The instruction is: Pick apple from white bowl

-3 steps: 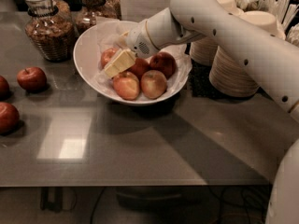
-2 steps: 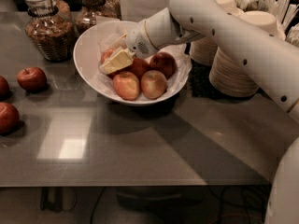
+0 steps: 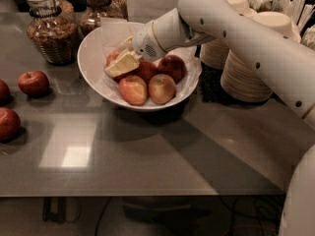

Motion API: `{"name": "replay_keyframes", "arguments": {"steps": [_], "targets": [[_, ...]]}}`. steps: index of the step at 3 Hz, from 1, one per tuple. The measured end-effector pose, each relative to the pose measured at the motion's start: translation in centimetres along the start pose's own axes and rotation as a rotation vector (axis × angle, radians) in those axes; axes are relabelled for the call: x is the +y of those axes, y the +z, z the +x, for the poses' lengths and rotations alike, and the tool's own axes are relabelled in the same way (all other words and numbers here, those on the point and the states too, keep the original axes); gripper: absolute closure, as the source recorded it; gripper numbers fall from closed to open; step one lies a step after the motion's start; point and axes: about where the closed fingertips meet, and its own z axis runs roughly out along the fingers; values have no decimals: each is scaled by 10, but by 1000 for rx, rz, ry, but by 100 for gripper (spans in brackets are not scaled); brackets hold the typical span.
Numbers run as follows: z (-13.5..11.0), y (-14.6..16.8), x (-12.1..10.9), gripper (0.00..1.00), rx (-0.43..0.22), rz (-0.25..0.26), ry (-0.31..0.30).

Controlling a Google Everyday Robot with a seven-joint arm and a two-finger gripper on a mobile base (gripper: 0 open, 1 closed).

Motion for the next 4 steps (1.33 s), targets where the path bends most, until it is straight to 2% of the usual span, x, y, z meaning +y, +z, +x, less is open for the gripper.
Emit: {"name": "replay_keyframes", "arguments": {"steps": [1,2,3,4], "targets": [[0,0,0,100,0,0,0],[0,0,1,100,0,-2,-1],[-22,-9,6,100,-21,-22,-49],[-64,-34,13,100,-48,-36,-153]]}}
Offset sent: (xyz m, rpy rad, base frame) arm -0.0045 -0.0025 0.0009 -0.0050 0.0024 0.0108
